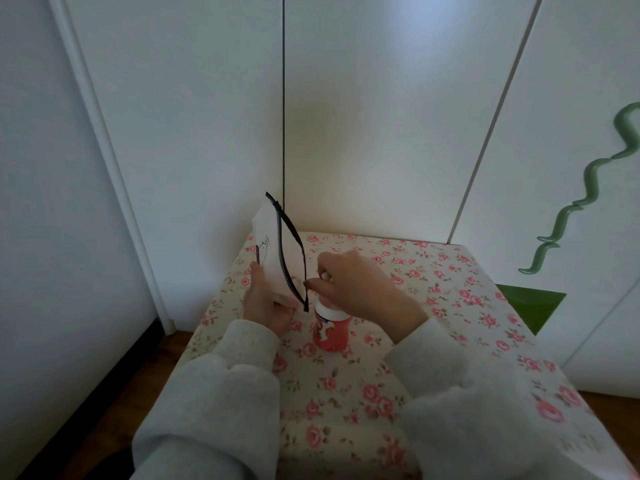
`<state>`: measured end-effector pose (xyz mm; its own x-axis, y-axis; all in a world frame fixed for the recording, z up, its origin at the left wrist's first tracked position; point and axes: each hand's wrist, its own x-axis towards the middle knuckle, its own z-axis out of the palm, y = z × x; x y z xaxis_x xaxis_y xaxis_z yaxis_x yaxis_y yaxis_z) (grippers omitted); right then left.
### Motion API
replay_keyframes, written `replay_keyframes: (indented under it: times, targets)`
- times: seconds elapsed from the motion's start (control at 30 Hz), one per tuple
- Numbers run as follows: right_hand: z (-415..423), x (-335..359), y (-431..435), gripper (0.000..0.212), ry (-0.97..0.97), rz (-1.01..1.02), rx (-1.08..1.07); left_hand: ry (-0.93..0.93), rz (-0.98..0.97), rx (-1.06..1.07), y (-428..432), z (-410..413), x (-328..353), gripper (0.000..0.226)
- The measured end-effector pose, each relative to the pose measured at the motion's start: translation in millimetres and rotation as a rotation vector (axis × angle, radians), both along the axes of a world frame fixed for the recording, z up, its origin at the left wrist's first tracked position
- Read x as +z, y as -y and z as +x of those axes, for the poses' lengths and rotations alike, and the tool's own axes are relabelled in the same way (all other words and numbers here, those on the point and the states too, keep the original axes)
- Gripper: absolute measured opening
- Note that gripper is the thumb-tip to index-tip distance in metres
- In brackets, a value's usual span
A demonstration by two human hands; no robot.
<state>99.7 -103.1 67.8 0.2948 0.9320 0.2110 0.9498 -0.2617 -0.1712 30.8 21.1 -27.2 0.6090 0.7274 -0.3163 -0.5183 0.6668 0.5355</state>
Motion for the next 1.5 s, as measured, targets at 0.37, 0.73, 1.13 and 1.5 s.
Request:
replay_keyframes:
  times: [0.37, 0.73, 1.13, 1.5]
  targets:
    - [4, -15, 0, 0.033, 0.059, 0.096, 0.065, -0.005, -0.005, -0.018, -4, -1, -8, 0.065]
    - [5, -15, 3, 0.035, 0.001, 0.115, 0.084, 0.008, 0.030, -0.031, -7, 2, -11, 0.054]
    - [-3, -9, 4, 0.014, -0.129, 0.200, 0.027, 0.020, 0.059, 0.011, -4, 4, -11, 0.057]
    - [-4, -1, 7, 0.024, -0.186, 0.262, -0.044, 0.006, 0.070, -0.015, 0, -1, -1, 0.069]
